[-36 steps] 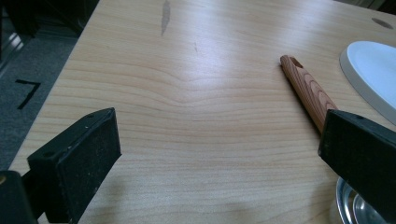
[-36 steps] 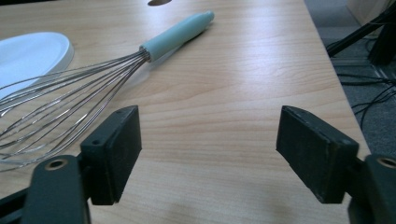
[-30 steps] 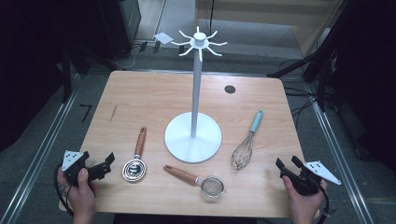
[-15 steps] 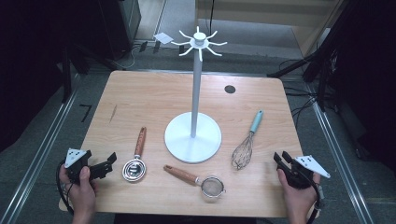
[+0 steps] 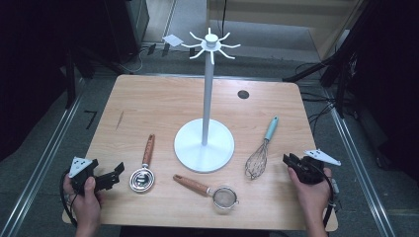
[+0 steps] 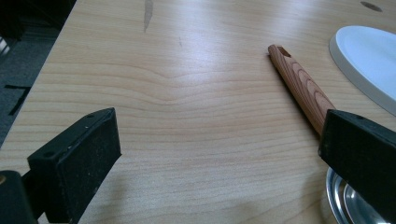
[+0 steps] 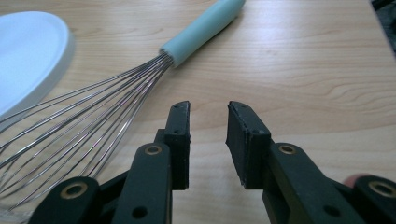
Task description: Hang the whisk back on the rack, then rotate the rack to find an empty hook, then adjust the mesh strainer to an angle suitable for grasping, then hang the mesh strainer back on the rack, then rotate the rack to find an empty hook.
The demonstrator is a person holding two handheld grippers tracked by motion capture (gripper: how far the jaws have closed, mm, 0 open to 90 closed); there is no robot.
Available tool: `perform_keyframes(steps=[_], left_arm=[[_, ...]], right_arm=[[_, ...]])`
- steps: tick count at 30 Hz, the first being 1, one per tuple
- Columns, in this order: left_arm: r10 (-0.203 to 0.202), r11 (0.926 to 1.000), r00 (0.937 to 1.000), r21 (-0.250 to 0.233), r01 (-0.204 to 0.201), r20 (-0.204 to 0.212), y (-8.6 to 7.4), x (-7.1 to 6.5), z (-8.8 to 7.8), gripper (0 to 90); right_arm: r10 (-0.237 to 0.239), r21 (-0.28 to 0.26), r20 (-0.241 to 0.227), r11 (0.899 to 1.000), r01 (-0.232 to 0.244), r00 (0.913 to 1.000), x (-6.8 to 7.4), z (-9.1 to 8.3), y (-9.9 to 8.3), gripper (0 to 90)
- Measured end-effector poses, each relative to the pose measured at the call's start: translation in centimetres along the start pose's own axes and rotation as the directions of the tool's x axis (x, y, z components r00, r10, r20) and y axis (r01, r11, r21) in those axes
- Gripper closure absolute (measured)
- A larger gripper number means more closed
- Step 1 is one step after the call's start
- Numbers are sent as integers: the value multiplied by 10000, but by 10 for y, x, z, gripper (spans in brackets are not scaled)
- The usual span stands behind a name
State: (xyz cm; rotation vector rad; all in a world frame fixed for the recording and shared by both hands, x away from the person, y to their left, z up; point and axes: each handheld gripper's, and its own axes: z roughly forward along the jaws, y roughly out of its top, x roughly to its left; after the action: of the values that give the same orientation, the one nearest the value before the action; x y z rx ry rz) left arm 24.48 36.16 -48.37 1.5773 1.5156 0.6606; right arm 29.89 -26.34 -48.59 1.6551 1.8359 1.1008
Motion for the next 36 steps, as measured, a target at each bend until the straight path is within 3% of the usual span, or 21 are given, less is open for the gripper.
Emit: perform_keyframes(steps=[1,4,5,10,11,14,21,29,32,36], left_arm=[[-6,10000,10000,49,6,-3,0,0,0,0],[3,10000,10000,63,-3,-13,0,0,0,0],[-2,10000,10000,68,2,-12,0,0,0,0],[-48,9999,10000,109,48,-12,1,0,1,0],[-29,9999,10000,123,29,-17,1,0,1,0],[-42,9999,10000,111,43,-26,0,0,2,0],[-12,9998,10000,174,13,-30,1,0,2,0],[-32,9998,10000,200,33,-15,1,0,2,0],[-49,9998,10000,195,49,-18,1,0,2,0],[-22,9998,10000,190,22,-17,1,0,2,0]], right_arm=[[-76,-8,321,10000,77,9995,2,3,6,735],[-123,-25,578,9999,125,9983,1,6,13,760],[-84,246,860,9997,63,9963,-1,11,19,772],[-5,533,895,9986,-43,9960,-5,18,29,801],[4,641,816,9979,-56,9967,-5,22,35,855],[25,856,754,9963,-90,9972,-5,28,42,900],[-135,1397,823,9902,19,9965,-3,48,56,900],[252,1754,870,9837,-402,9959,-12,72,76,900],[415,1644,1025,9847,-581,9939,-14,76,80,900],[75,1977,1221,9798,-317,9925,-13,86,85,900]])
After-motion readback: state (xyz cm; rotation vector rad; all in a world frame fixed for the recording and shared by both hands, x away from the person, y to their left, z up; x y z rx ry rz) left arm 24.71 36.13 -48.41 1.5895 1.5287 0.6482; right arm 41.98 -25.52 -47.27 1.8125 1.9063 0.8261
